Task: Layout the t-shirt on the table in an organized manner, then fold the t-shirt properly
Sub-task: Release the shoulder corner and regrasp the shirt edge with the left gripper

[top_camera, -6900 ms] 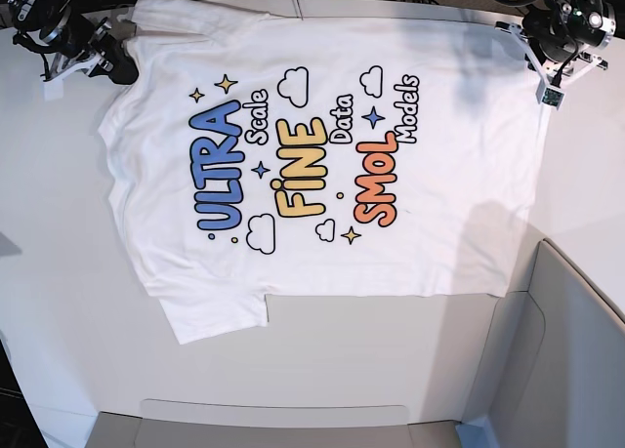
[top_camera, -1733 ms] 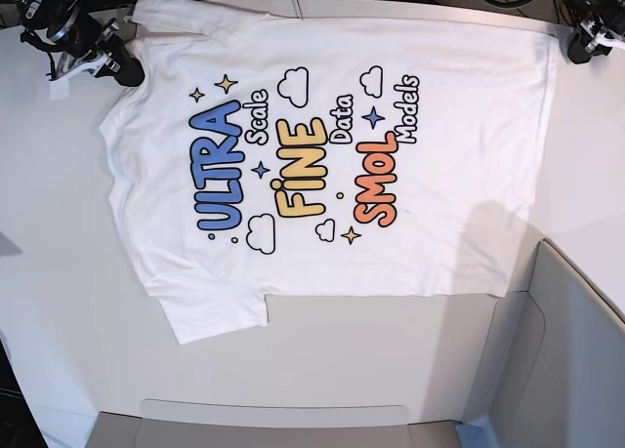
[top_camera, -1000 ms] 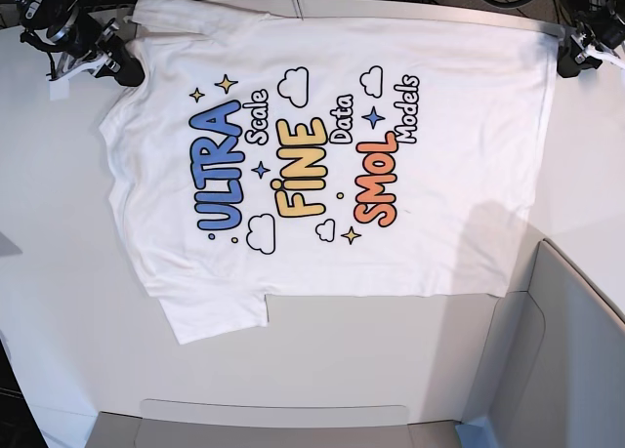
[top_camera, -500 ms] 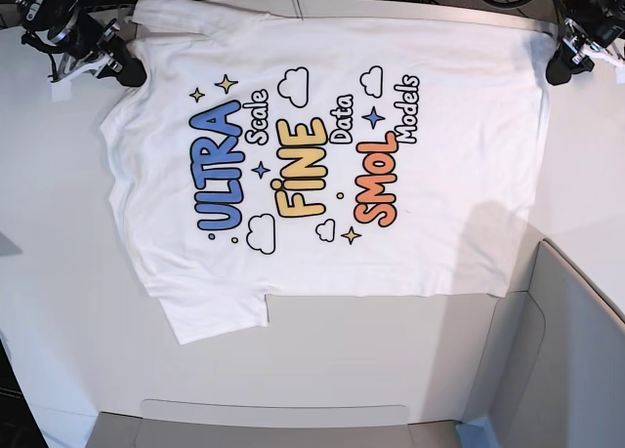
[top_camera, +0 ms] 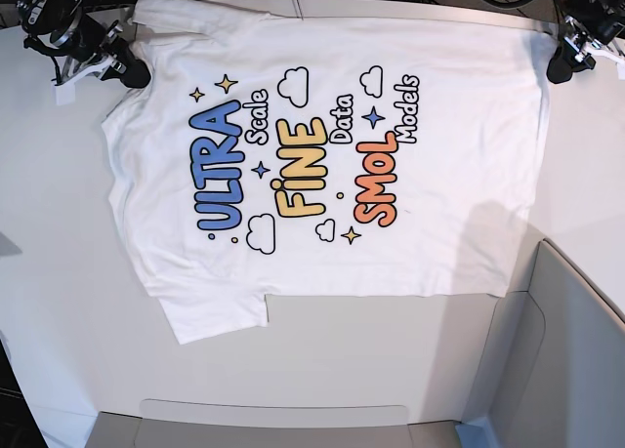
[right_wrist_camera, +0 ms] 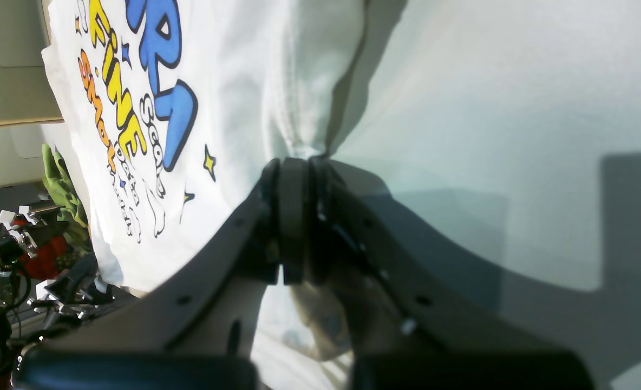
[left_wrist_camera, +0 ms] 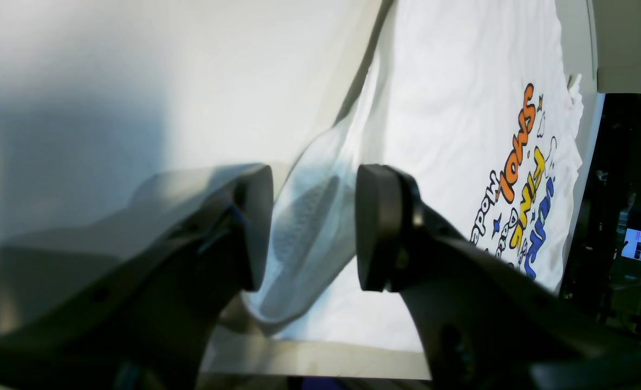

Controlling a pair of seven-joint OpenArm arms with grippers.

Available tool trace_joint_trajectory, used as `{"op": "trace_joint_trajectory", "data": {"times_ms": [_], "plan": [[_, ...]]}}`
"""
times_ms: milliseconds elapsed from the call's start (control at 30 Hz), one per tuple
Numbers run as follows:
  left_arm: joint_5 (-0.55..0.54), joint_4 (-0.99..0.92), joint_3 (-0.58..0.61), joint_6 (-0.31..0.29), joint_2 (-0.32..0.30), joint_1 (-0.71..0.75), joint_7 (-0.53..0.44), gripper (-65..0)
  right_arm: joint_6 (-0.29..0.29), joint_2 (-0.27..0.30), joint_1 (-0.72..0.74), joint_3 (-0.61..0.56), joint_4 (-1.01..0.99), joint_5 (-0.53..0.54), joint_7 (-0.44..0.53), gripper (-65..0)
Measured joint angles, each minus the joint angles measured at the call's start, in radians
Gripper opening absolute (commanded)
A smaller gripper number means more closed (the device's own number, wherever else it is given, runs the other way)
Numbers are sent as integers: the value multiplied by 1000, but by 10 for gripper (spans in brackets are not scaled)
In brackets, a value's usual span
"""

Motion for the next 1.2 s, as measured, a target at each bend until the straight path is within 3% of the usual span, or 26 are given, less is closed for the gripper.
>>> {"op": "trace_joint_trajectory", "data": {"times_ms": [800, 1200], "plan": [[-87, -1, 4, 3, 1, 20, 4, -350, 0, 12, 1, -1, -5, 8, -7, -650], [-94, 122, 4, 10, 9, 40, 12, -350, 0, 12, 1, -2, -5, 8, -7, -650]]}}
